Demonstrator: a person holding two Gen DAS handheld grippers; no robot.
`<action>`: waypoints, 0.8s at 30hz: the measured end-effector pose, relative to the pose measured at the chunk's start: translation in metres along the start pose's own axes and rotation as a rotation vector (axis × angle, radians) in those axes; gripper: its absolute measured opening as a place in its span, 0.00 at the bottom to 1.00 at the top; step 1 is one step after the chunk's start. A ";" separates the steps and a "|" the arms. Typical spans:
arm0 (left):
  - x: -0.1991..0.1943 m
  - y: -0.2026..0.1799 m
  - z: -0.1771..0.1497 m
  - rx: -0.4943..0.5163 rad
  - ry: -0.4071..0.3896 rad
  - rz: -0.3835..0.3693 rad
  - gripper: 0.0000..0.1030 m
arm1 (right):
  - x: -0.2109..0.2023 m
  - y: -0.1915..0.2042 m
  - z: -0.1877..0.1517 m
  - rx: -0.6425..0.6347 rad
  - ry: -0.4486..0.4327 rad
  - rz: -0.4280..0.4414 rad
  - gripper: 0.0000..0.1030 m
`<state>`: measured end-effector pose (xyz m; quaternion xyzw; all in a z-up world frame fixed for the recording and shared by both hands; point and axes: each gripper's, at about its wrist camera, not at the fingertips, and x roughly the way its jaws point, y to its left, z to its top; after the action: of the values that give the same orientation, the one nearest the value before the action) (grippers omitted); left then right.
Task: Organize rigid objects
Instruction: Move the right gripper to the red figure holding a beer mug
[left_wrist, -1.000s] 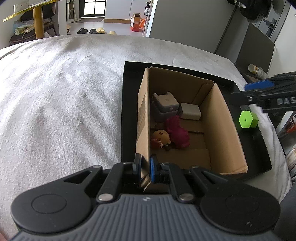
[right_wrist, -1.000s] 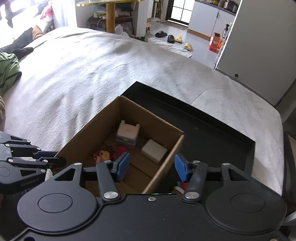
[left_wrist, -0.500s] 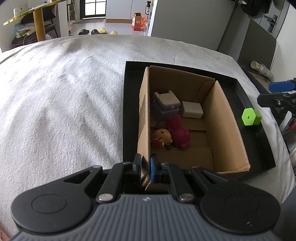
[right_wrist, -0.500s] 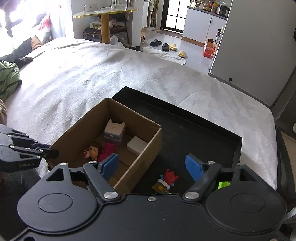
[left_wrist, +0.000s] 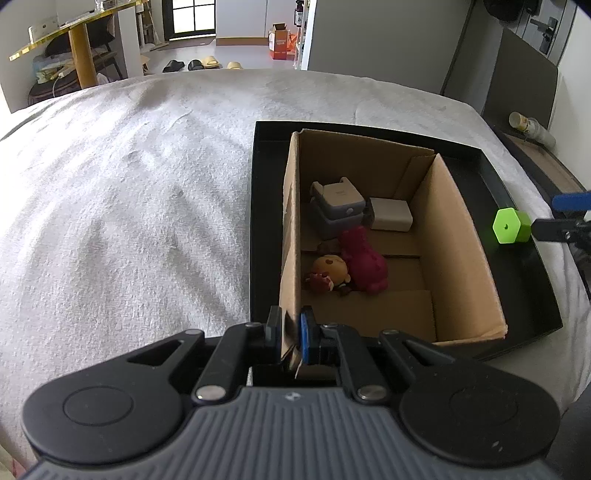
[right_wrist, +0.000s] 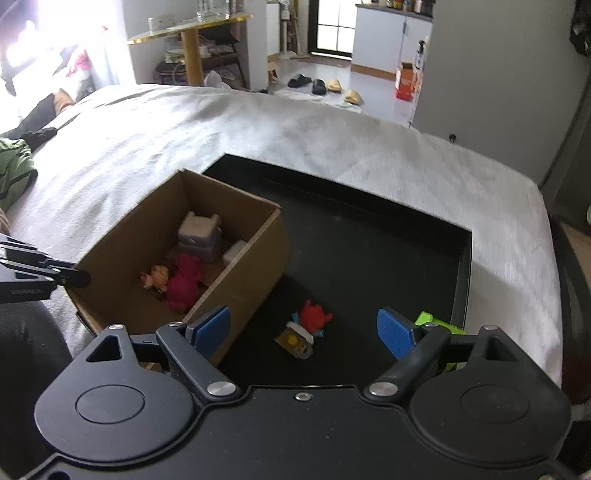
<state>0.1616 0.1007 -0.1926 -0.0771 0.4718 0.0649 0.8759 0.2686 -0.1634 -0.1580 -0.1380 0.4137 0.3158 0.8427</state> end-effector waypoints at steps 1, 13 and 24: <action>0.000 -0.001 0.000 0.001 0.000 0.001 0.08 | 0.004 -0.002 -0.003 0.013 0.005 0.001 0.84; 0.004 -0.003 0.002 0.007 0.014 0.015 0.08 | 0.052 -0.013 -0.025 0.159 0.071 0.012 0.82; 0.006 -0.002 0.002 -0.004 0.023 0.015 0.09 | 0.089 -0.022 -0.023 0.285 0.088 0.024 0.79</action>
<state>0.1673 0.0992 -0.1962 -0.0762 0.4824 0.0717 0.8697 0.3098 -0.1545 -0.2424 -0.0259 0.4926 0.2578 0.8308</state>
